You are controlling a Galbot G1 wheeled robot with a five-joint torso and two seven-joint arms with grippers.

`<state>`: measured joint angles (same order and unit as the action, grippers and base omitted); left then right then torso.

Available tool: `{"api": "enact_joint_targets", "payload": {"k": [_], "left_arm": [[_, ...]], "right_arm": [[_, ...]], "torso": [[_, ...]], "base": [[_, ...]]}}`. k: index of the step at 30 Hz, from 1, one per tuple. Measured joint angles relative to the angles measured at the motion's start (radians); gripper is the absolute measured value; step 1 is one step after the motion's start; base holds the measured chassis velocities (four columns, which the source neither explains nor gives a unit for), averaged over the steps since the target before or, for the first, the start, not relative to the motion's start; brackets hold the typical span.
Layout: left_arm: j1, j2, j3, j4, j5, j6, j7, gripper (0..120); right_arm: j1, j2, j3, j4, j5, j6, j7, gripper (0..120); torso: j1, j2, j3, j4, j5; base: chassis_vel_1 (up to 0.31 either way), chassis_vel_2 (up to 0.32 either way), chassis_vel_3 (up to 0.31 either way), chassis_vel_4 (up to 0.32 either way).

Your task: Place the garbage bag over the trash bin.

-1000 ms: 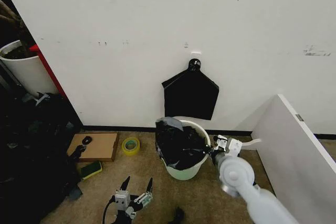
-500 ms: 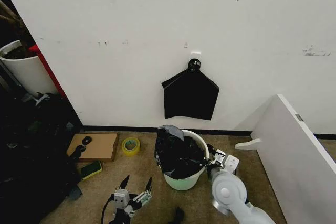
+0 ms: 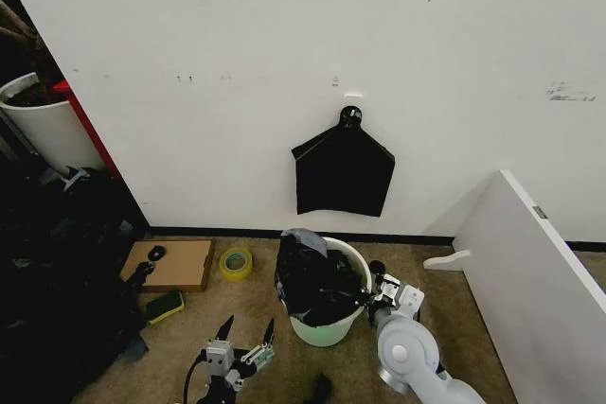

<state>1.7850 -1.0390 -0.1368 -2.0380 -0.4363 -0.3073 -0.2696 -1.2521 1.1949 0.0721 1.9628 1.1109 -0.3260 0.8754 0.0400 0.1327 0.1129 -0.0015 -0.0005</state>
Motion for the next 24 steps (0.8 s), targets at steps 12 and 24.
{"api": "enact_joint_targets", "payload": {"k": [12, 24], "left_arm": [[-0.003, 0.017, -0.024, 0.002, 0.032, -0.003, 0.056, 100], [-0.050, 0.057, -0.054, 0.000, -0.261, 0.082, 0.168, 100]], "right_arm": [[-0.048, -0.031, 0.005, 0.043, -0.146, -0.008, -0.122, 70], [-0.127, -0.042, 0.039, 0.089, -0.446, 0.059, -0.125, 100]], "torso": [[0.000, 0.000, 0.000, -0.0001, 0.0000], [0.000, 0.000, 0.000, -0.0001, 0.0000]], "base": [[0.000, 0.000, 0.000, 0.000], [0.000, 0.000, 0.000, 0.000]]}}
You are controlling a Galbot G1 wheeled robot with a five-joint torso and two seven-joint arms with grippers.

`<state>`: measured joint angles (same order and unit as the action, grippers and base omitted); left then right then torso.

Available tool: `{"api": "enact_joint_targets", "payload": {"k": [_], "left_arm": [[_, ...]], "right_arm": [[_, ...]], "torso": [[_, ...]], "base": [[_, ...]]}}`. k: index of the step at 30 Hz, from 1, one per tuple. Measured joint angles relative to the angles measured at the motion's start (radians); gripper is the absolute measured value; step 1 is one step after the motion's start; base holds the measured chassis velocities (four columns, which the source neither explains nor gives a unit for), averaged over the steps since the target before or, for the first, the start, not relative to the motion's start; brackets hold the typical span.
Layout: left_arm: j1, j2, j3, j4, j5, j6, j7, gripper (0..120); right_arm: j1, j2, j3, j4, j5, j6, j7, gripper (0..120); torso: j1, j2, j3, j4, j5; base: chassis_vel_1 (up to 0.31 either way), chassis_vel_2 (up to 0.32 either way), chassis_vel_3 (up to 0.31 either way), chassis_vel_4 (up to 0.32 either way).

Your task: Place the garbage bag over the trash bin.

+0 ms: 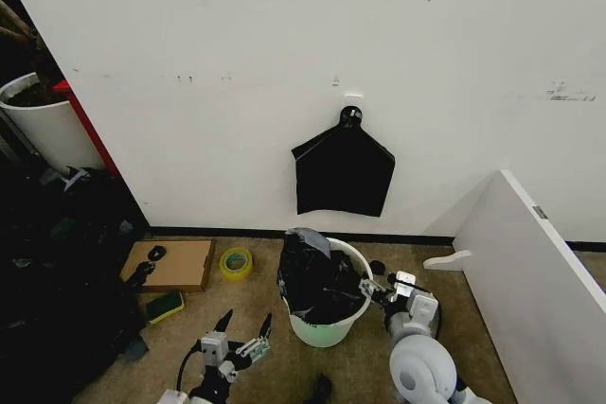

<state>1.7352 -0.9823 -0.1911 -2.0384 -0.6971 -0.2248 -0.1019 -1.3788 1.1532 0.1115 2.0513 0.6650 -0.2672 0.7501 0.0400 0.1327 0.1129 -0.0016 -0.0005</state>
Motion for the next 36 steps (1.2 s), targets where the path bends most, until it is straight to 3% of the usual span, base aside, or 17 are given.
{"api": "enact_joint_targets", "payload": {"k": [5, 11, 14, 26, 33, 36], "left_arm": [[-0.051, 0.029, 0.019, 0.023, -0.113, 0.026, 0.065, 100], [-0.089, 0.013, 0.033, 0.054, -0.089, 0.038, 0.069, 100], [-0.140, 0.004, 0.055, 0.076, -0.090, 0.043, 0.067, 100], [-0.241, -0.026, 0.082, 0.124, -0.106, 0.066, 0.032, 95], [-0.294, -0.040, 0.089, 0.165, -0.126, 0.084, 0.032, 77], [-0.321, -0.047, 0.096, 0.189, -0.133, 0.098, 0.034, 60]], "right_arm": [[-0.030, 0.000, 0.006, 0.036, -0.065, 0.014, -0.030, 100], [-0.017, 0.000, -0.017, 0.028, -0.076, 0.015, -0.060, 100], [-0.016, 0.006, -0.030, 0.016, -0.080, 0.015, -0.078, 100], [-0.014, 0.012, -0.044, -0.001, -0.090, 0.011, -0.110, 100], [-0.015, 0.015, -0.048, -0.006, -0.088, 0.009, -0.114, 100], [-0.009, 0.014, -0.046, -0.007, -0.084, 0.008, -0.114, 100]], "torso": [[0.000, 0.000, 0.000, -0.0002, 0.0000], [0.000, 0.000, 0.000, 0.0008, 0.0001], [0.000, 0.000, 0.000, -0.0003, 0.0001], [0.000, 0.000, 0.000, 0.0001, 0.0001], [0.000, 0.000, 0.000, -0.0001, 0.0000], [0.000, 0.000, 0.000, 0.0000, 0.0000]], "base": [[0.000, 0.000, 0.000, 0.000], [0.000, 0.000, 0.000, 0.000], [0.000, 0.000, 0.000, 0.000], [0.000, 0.000, 0.000, 0.000], [0.000, 0.000, 0.000, 0.000], [0.000, 0.000, 0.000, 0.000]]}}
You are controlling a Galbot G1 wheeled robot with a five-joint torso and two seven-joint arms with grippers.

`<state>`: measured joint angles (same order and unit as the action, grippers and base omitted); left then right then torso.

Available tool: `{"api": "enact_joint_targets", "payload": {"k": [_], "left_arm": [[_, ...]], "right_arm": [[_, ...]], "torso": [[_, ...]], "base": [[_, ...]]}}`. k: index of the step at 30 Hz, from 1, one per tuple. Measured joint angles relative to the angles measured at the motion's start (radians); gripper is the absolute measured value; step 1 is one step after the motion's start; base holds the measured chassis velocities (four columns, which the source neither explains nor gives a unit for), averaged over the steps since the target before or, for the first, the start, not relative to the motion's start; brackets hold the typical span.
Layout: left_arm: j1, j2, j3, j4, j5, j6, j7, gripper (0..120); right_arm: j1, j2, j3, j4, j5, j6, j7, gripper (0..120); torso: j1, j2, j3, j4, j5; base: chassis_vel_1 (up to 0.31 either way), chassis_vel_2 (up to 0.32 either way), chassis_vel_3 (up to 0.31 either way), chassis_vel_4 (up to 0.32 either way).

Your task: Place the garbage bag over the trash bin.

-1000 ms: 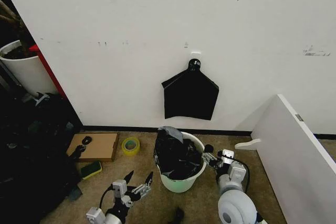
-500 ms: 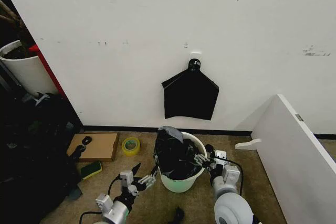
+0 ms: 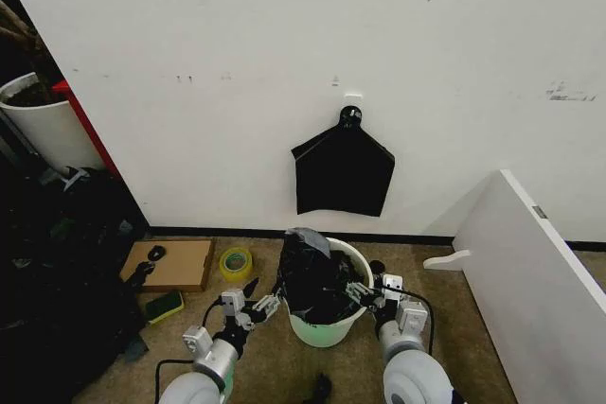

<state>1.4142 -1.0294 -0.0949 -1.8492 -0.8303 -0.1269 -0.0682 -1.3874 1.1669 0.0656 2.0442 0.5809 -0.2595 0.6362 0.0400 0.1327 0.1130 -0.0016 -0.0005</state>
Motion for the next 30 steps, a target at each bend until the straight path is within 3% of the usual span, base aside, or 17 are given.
{"api": "enact_joint_targets", "payload": {"k": [18, 23, 30], "left_arm": [[-0.075, -0.035, 0.010, 0.077, -0.048, 0.034, -0.010, 0], [-0.071, -0.030, 0.009, 0.061, -0.063, 0.032, -0.004, 0], [-0.075, -0.041, 0.006, 0.069, -0.093, 0.034, 0.005, 25]], "right_arm": [[0.002, -0.004, 0.001, 0.001, 0.008, -0.001, -0.002, 100], [-0.001, -0.004, 0.001, 0.001, 0.008, -0.001, -0.005, 100], [-0.004, 0.000, -0.001, -0.001, 0.004, -0.001, -0.008, 100]], "torso": [[0.000, 0.000, 0.000, 0.0000, 0.0000], [0.000, 0.000, 0.000, 0.0000, 0.0001], [0.000, 0.000, 0.000, 0.0001, 0.0001]], "base": [[0.000, 0.000, 0.000, 0.000], [0.000, 0.000, 0.000, 0.000], [0.000, 0.000, 0.000, 0.000]]}}
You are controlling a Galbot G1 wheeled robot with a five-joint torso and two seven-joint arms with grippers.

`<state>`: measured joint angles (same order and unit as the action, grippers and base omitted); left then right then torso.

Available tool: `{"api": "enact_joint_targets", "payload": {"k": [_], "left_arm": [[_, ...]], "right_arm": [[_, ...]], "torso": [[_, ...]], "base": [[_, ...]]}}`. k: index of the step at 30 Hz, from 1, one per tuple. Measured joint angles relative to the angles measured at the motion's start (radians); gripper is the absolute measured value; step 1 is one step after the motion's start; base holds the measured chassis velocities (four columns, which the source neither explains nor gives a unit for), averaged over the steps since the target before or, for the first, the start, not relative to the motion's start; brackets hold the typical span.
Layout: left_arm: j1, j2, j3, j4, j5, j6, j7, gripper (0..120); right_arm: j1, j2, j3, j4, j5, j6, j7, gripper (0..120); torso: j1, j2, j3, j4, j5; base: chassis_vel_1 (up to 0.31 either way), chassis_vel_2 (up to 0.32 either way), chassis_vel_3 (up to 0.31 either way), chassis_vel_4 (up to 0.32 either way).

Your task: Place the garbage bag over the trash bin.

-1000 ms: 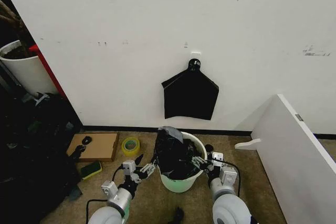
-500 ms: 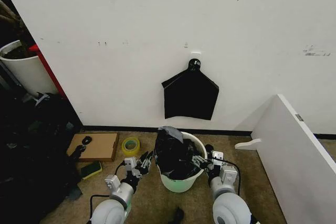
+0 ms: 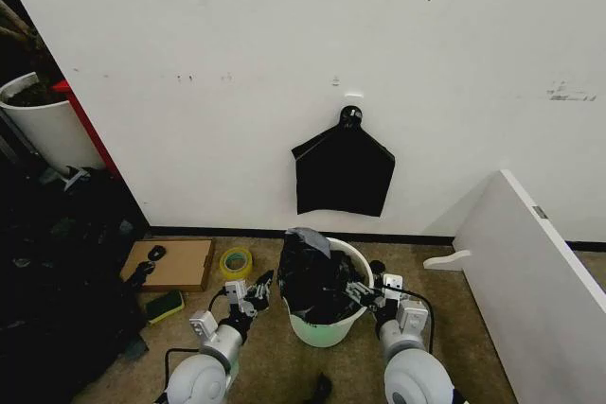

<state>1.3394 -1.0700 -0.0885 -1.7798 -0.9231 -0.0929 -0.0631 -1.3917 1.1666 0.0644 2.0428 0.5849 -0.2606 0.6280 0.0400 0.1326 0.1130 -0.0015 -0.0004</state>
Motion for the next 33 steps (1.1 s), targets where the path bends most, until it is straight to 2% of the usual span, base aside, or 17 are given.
{"api": "enact_joint_targets", "payload": {"k": [1, 5, 7, 9, 12, 15, 21, 23, 24, 33], "left_arm": [[0.000, 0.000, 0.000, 0.000, 0.000, 0.000, 0.000, 25], [-0.018, -0.012, 0.005, 0.015, -0.016, 0.006, 0.003, 45], [-0.021, -0.013, 0.005, 0.018, -0.018, 0.007, 0.005, 46], [-0.028, -0.015, 0.007, 0.025, -0.025, 0.011, 0.008, 53], [-0.039, -0.017, 0.009, 0.036, -0.040, 0.022, 0.013, 41], [-0.043, -0.021, 0.010, 0.042, -0.042, 0.024, 0.014, 35], [-0.051, -0.042, 0.012, 0.057, -0.053, 0.030, 0.014, 8], [-0.052, -0.043, 0.012, 0.059, -0.055, 0.032, 0.013, 7], [-0.053, -0.046, 0.012, 0.063, -0.059, 0.034, 0.013, 1], [-0.057, -0.057, 0.009, 0.073, -0.071, 0.041, 0.001, 0]], "right_arm": [[0.000, 0.000, 0.000, 0.000, 0.000, 0.000, 0.000, 100], [-0.004, 0.000, 0.000, 0.002, -0.001, 0.000, 0.000, 100], [-0.005, 0.000, 0.000, 0.002, -0.001, 0.000, 0.000, 100], [-0.006, 0.000, 0.000, 0.003, -0.001, 0.000, 0.000, 100], [-0.006, 0.002, 0.000, 0.005, -0.001, 0.000, 0.000, 100], [-0.006, 0.002, 0.000, 0.006, -0.001, -0.001, 0.000, 100], [-0.005, 0.001, -0.002, 0.008, 0.005, -0.003, 0.001, 100], [-0.004, 0.001, -0.002, 0.008, 0.006, -0.003, 0.001, 100], [-0.004, 0.000, -0.002, 0.009, 0.007, -0.003, 0.001, 100], [-0.004, -0.001, -0.001, 0.009, 0.010, -0.004, 0.003, 100]], "torso": [[0.000, 0.000, 0.000, 0.0000, 0.0000], [0.000, 0.000, 0.000, -0.0001, 0.0000], [0.000, 0.000, 0.000, -0.0001, 0.0000], [0.000, 0.000, 0.000, -0.0001, -0.0001], [0.000, 0.000, 0.000, -0.0001, 0.0000], [0.000, 0.000, 0.000, -0.0001, 0.0000], [0.000, 0.000, 0.000, -0.0001, 0.0000], [0.000, 0.000, 0.000, 0.0000, 0.0000], [0.000, 0.000, 0.000, -0.0001, 0.0000], [0.000, 0.000, 0.000, -0.0001, -0.0001]], "base": [[0.000, 0.000, 0.000, 0.000], [0.000, 0.000, 0.000, 0.000], [0.000, 0.000, 0.000, 0.000], [0.000, 0.000, 0.000, 0.000], [0.000, 0.000, 0.000, 0.000], [0.000, 0.000, 0.000, 0.000], [0.000, 0.000, 0.000, 0.000], [0.000, 0.000, 0.000, 0.000], [0.000, 0.000, 0.000, 0.000], [0.000, 0.000, 0.000, 0.000]]}}
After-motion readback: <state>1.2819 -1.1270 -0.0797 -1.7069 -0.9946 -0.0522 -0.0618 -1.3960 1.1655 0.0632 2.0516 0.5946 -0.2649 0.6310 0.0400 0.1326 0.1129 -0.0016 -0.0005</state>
